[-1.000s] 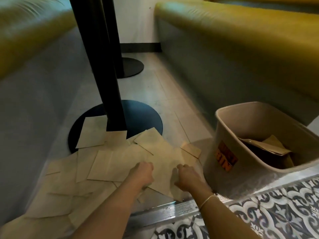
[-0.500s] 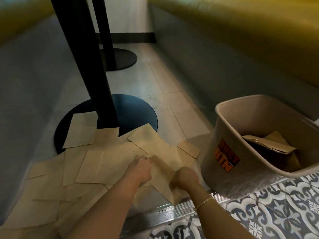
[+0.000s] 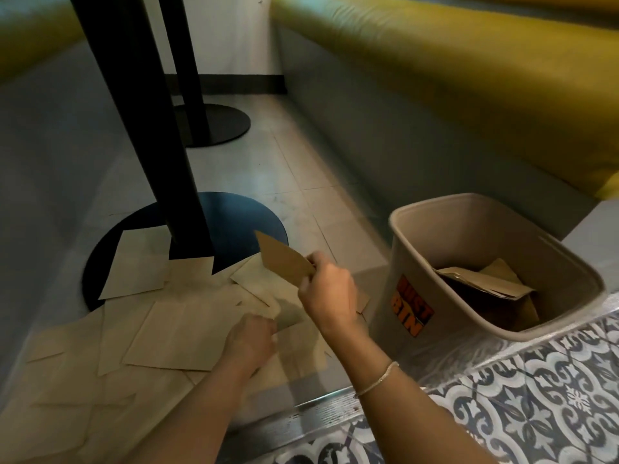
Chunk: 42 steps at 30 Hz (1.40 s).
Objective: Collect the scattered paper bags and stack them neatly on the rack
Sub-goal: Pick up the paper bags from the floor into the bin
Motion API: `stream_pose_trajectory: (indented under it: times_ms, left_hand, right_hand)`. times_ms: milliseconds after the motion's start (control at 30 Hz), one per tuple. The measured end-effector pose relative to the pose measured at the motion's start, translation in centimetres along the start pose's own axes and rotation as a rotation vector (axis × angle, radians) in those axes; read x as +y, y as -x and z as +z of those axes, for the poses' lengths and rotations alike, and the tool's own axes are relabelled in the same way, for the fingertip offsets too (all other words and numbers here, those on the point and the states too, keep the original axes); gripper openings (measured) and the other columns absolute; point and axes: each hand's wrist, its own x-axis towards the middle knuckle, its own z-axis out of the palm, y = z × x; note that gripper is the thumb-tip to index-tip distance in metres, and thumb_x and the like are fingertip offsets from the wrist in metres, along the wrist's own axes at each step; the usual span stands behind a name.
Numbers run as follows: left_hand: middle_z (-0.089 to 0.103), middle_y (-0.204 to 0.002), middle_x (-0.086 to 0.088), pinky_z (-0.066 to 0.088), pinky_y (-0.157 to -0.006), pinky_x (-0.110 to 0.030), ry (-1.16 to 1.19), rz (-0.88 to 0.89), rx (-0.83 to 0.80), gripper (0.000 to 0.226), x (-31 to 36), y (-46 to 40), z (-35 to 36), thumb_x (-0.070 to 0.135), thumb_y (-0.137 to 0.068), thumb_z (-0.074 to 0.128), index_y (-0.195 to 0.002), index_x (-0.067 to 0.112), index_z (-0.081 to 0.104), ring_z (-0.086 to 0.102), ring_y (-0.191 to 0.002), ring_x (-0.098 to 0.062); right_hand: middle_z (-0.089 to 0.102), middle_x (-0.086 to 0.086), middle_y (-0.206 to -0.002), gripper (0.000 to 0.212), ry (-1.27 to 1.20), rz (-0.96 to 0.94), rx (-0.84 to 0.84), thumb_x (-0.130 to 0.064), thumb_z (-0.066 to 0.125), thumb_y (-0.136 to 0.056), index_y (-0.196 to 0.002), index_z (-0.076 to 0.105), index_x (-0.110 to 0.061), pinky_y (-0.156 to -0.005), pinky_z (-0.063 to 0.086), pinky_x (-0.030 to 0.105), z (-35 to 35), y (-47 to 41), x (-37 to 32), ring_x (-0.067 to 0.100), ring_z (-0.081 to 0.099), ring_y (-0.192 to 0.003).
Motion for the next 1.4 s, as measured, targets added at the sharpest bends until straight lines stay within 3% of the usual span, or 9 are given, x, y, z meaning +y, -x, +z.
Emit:
stream_pose_trajectory:
  times_ms: [200, 400, 500, 700, 867, 1100, 1233, 1333, 1400]
  left_hand:
    - [0.055, -0.073, 0.007, 0.036, -0.06, -0.026, 0.482, -0.039, 0.239, 0.015, 0.4, 1.0, -4.5, 0.025, -0.087, 0.061, -0.073, 0.022, 0.057, 0.053, -0.078, -0.016]
    - [0.059, -0.07, 0.003, 0.035, -0.055, -0.025, 0.753, 0.0, 0.509, 0.012, 3.0, 2.8, -11.2, 0.018, -0.084, 0.067, -0.074, 0.019, 0.059, 0.05, -0.066, -0.012]
    - [0.056, -0.067, 0.006, 0.035, -0.055, -0.016, 0.785, 0.042, 0.592, 0.009, 5.2, 4.4, -14.7, 0.02, -0.084, 0.065, -0.077, 0.016, 0.062, 0.05, -0.066, -0.012]
    - [0.059, -0.078, 0.009, 0.039, -0.057, -0.018, 0.892, 0.182, 0.608, 0.008, 10.2, 7.3, -19.0, 0.027, -0.087, 0.064, -0.086, 0.02, 0.06, 0.056, -0.078, -0.011]
    - [0.059, -0.082, 0.012, 0.034, -0.055, -0.012, 0.862, 0.283, 0.576, 0.009, 12.6, 8.8, -20.1, 0.029, -0.089, 0.062, -0.091, 0.02, 0.061, 0.053, -0.076, -0.003]
    - [0.062, -0.098, 0.007, 0.04, -0.059, -0.014, 0.877, 0.339, 0.549, 0.014, 14.8, 9.1, -20.6, 0.033, -0.09, 0.059, -0.098, 0.021, 0.06, 0.055, -0.09, -0.012]
    - [0.062, -0.099, 0.009, 0.043, -0.061, -0.012, 0.95, 0.405, 0.464, 0.018, 16.6, 9.2, -20.7, 0.032, -0.089, 0.061, -0.104, 0.022, 0.061, 0.056, -0.093, -0.009]
    - [0.06, -0.104, 0.013, 0.043, -0.062, -0.01, 0.956, 0.46, 0.442, 0.028, 17.8, 9.3, -20.8, 0.033, -0.089, 0.06, -0.115, 0.024, 0.059, 0.054, -0.092, -0.004]
    - [0.057, -0.107, 0.015, 0.041, -0.064, -0.007, 0.944, 0.447, 0.466, 0.035, 18.2, 9.2, -20.8, 0.035, -0.09, 0.058, -0.124, 0.025, 0.054, 0.051, -0.092, -0.001]
  right_hand:
    - [0.064, 0.001, -0.088, 0.023, -0.006, -0.205, 0.178, -0.008, 0.052, -0.088, -0.107, 0.061, -0.019, -0.075, 0.053, 0.035, -10.2, 0.1, -6.7, 0.02, 0.061, -0.079]
    - [0.064, 0.012, -0.112, 0.035, 0.103, -0.005, 0.422, -0.004, 0.051, -0.084, -0.114, 0.066, -0.016, -0.087, 0.048, 0.031, -26.1, 0.2, -7.6, 0.025, 0.058, -0.098]
    - [0.064, 0.021, -0.108, 0.03, 0.377, 0.139, 0.276, 0.001, 0.052, -0.083, -0.108, 0.067, -0.002, -0.082, 0.054, 0.043, -30.2, -0.1, -5.2, 0.036, 0.062, -0.098]
    - [0.061, 0.001, -0.047, 0.022, 0.575, 0.378, -0.228, -0.005, 0.052, -0.085, -0.065, 0.061, -0.006, -0.043, 0.045, 0.02, -26.7, -0.8, 0.1, 0.011, 0.06, -0.051]
    - [0.065, 0.01, -0.102, 0.016, 0.421, 0.413, -0.455, -0.021, 0.068, -0.084, -0.087, 0.063, -0.006, -0.087, 0.052, 0.032, -21.4, 0.2, 3.7, 0.025, 0.063, -0.098]
    - [0.044, 0.009, -0.139, 0.082, -0.042, 0.212, -0.107, -0.023, 0.077, -0.075, -0.143, 0.032, -0.015, -0.096, 0.046, 0.037, -25.1, -1.5, 3.0, 0.025, 0.048, -0.12]
    - [0.061, 0.008, -0.11, 0.046, -0.508, 0.039, -0.063, -0.005, 0.071, -0.078, -0.119, 0.056, -0.019, -0.082, 0.056, 0.034, -28.1, -0.9, 1.2, 0.018, 0.06, -0.093]
    - [0.064, 0.003, -0.088, 0.01, -0.48, -0.026, 0.068, -0.009, 0.067, -0.084, -0.091, 0.065, -0.017, -0.069, 0.056, 0.023, -29.4, -0.8, 0.4, 0.014, 0.062, -0.078]
    - [0.068, 0.006, -0.093, 0.01, -0.354, -0.012, 0.214, -0.013, 0.066, -0.086, -0.095, 0.067, -0.015, -0.081, 0.056, 0.034, -30.1, -1.5, 0.9, 0.02, 0.065, -0.086]
